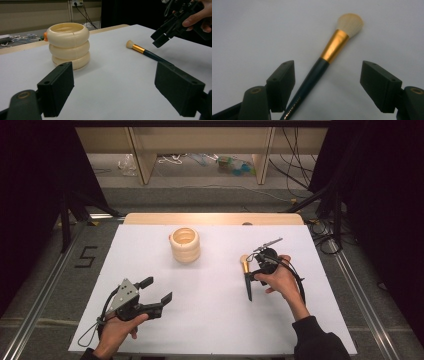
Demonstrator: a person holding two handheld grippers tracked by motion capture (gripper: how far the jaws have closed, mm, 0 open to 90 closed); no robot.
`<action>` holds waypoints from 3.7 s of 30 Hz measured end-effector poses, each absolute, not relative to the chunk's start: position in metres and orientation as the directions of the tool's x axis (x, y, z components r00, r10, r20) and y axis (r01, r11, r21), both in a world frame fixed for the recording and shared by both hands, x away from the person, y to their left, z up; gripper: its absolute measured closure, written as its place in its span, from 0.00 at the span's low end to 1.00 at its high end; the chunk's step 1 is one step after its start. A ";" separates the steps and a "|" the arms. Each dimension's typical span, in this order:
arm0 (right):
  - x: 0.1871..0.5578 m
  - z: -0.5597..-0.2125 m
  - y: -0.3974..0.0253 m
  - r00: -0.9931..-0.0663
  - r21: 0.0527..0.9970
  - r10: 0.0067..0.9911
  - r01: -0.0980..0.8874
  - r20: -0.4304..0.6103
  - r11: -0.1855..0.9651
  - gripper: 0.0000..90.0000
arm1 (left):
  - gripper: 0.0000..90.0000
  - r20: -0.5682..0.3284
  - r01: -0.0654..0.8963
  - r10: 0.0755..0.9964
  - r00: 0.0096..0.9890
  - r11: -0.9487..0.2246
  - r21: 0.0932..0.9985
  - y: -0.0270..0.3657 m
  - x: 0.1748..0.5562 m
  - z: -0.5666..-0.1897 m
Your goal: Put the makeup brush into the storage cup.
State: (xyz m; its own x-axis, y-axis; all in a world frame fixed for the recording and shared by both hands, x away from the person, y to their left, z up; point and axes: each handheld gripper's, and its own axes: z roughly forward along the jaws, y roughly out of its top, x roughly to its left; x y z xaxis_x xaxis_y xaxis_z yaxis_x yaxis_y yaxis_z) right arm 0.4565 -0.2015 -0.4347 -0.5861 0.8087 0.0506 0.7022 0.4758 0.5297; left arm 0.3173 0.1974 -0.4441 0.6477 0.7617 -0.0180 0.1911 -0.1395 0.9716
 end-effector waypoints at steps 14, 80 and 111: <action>0.486 -0.438 -0.171 -0.570 0.404 0.821 0.758 0.029 0.511 0.36 | 0.18 -0.006 0.182 0.757 0.654 -0.149 0.972 0.198 0.317 -0.443; 0.507 -0.455 -0.167 -0.581 0.210 0.814 0.797 0.012 0.566 0.76 | 0.18 -0.021 0.192 0.759 0.650 -0.138 0.972 0.194 0.317 -0.443; 0.509 -0.445 -0.165 -0.639 0.229 0.768 0.740 -0.055 0.632 0.82 | 0.18 -0.019 0.194 0.760 0.650 -0.141 0.971 0.194 0.318 -0.444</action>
State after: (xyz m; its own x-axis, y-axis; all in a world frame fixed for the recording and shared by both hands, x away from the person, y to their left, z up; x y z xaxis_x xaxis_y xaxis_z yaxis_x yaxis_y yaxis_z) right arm 0.5085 -0.1654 -0.4454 -0.6386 0.7675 -0.0548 0.7402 0.6322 0.2289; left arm 0.3179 0.1944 -0.4442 0.6497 0.7600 -0.0194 0.1942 -0.1412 0.9707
